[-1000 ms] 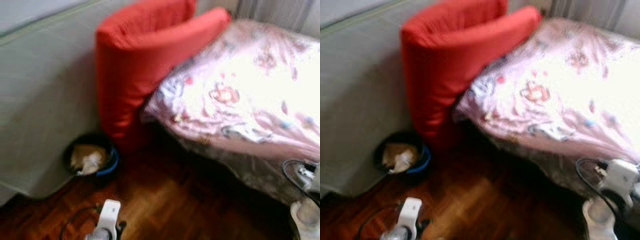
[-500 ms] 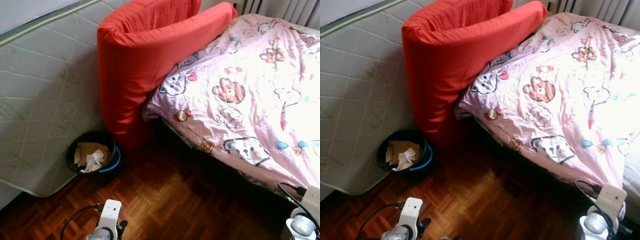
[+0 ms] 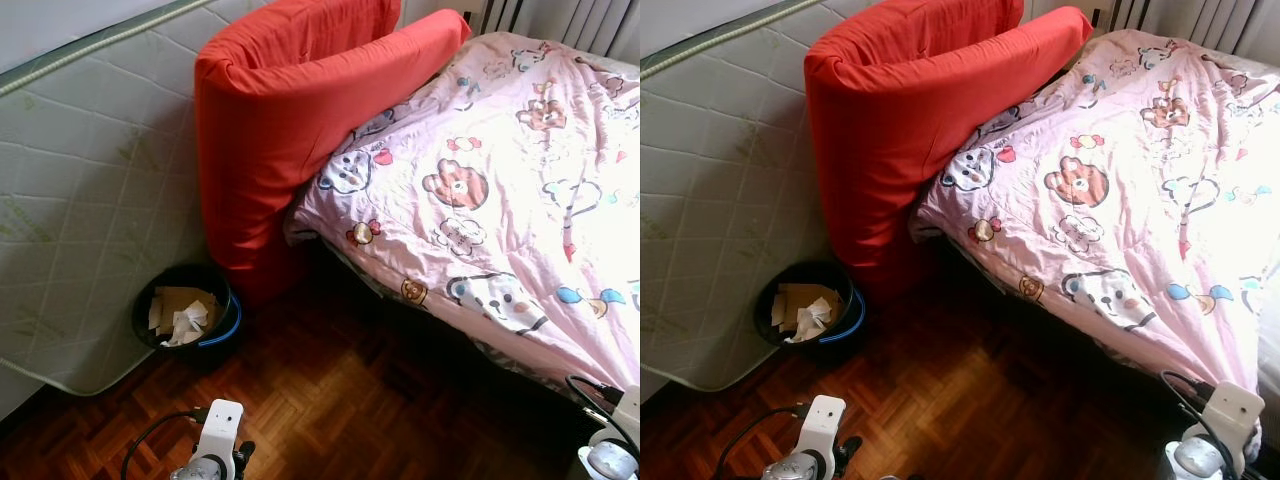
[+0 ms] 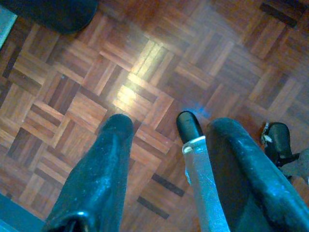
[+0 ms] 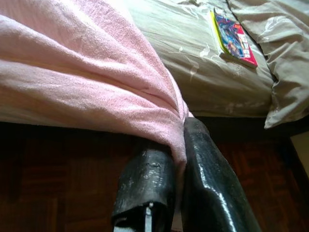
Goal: Clean up the room
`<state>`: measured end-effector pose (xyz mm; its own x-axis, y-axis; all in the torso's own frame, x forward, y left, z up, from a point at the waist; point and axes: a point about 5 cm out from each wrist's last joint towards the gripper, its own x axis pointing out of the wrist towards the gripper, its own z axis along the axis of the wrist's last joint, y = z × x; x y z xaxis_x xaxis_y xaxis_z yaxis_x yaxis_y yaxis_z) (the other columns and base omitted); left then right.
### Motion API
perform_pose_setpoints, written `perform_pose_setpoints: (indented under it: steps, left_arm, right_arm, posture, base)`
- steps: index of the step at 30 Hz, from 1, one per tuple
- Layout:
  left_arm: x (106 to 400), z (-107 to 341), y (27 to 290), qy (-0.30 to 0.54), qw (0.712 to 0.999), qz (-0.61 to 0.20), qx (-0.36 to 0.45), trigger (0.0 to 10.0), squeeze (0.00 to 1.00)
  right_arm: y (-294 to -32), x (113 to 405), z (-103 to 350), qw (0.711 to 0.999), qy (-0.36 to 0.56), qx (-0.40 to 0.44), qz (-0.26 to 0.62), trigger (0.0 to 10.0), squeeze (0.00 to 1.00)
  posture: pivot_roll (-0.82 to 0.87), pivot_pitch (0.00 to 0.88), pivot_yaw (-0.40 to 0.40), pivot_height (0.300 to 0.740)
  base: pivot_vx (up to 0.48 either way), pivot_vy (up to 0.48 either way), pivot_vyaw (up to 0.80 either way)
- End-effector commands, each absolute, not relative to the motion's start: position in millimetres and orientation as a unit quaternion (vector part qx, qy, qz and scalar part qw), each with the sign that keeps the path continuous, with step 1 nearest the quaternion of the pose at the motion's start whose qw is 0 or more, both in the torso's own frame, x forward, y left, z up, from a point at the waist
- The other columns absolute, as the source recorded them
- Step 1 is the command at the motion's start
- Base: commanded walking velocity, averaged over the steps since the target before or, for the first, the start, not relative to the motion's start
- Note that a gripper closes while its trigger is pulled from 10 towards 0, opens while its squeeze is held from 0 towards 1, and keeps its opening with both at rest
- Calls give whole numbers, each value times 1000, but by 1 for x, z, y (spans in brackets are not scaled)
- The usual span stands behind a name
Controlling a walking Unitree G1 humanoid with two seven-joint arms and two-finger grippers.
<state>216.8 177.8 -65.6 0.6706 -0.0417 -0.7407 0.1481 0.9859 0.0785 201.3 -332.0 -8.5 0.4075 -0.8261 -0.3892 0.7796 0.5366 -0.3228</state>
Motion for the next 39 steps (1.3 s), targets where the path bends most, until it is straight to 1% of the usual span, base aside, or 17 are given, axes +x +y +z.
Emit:
perform_pose_setpoints:
  steps: [1,2,3,4,5,6,7,16,24,25,26,27,28,29,30,35,39]
  left_arm:
    - [210,-69,183,415,905,-50,75,10000,0]
    - [211,-69,183,415,905,-50,75,10000,0]
    - [211,-69,183,415,905,-51,76,10000,0]
    - [211,-69,183,415,905,-51,76,10000,0]
    - [211,-69,183,415,905,-50,76,10000,0]
    - [211,-69,183,415,905,-50,76,10000,0]
    - [211,-69,183,415,905,-50,76,10000,0]
    - [211,-69,183,415,905,-51,77,10000,0]
    - [211,-69,183,415,905,-52,79,10000,0]
    - [211,-69,183,416,905,-53,79,10000,0]
    - [211,-69,183,416,904,-53,80,10000,0]
    - [210,-69,183,416,904,-53,80,10000,0]
    - [210,-69,183,416,904,-53,80,10000,0]
    - [210,-69,183,417,904,-54,80,10000,0]
    - [210,-69,183,417,904,-54,80,10000,0]
    - [208,-70,183,421,902,-53,78,10000,0]
    - [207,-71,184,424,902,-42,69,10000,0]
  right_arm:
    - [-332,191,-16,825,275,-30,-493,10000,0]
    - [-331,192,-16,826,274,-29,-491,10000,0]
    - [-329,193,-16,828,271,-27,-490,10000,667]
    - [-329,193,-16,829,270,-27,-490,10000,667]
    - [-328,194,-16,829,269,-26,-490,10000,843]
    - [-328,194,-16,829,269,-26,-489,10000,843]
    - [-327,195,-16,830,268,-26,-489,10000,961]
    - [-328,195,-16,829,266,-33,-491,10000,969]
    - [-325,204,-8,847,241,-72,-468,10000,933]
    - [-321,207,-11,855,247,-61,-452,10000,878]
    - [-319,207,-12,858,251,-58,-445,10000,420]
    - [-316,208,-15,862,259,-53,-432,10000,420]
    - [-309,210,-19,872,272,-43,-405,10000,0]
    - [-297,212,-28,886,295,-33,-357,10000,0]
    - [-297,212,-28,886,295,-33,-357,10000,0]
    - [-251,203,-57,907,366,-27,-208,10000,0]
    - [-226,184,-75,898,410,6,-158,10000,0]
  posture:
    - [-100,138,64,740]
    - [-100,139,65,740]
    - [-98,138,65,740]
    - [-98,138,65,740]
    - [-98,138,65,740]
    - [-98,138,65,740]
    - [-98,138,66,740]
    - [-97,137,67,740]
    - [-100,130,68,740]
    - [-100,130,68,740]
    - [-102,126,69,740]
    - [-104,125,69,740]
    - [-104,125,69,740]
    - [-109,120,69,740]
    - [-109,120,69,740]
    - [-108,112,67,740]
    - [-112,101,63,740]
  base:
    - [0,0,0]
    - [0,0,0]
    - [0,0,0]
    - [0,0,0]
    - [0,0,0]
    - [0,0,0]
    - [0,0,0]
    - [0,0,0]
    - [0,0,0]
    - [0,0,0]
    - [0,0,0]
    - [0,0,0]
    - [0,0,0]
    - [0,0,0]
    - [0,0,0]
    - [0,0,0]
    - [0,0,0]
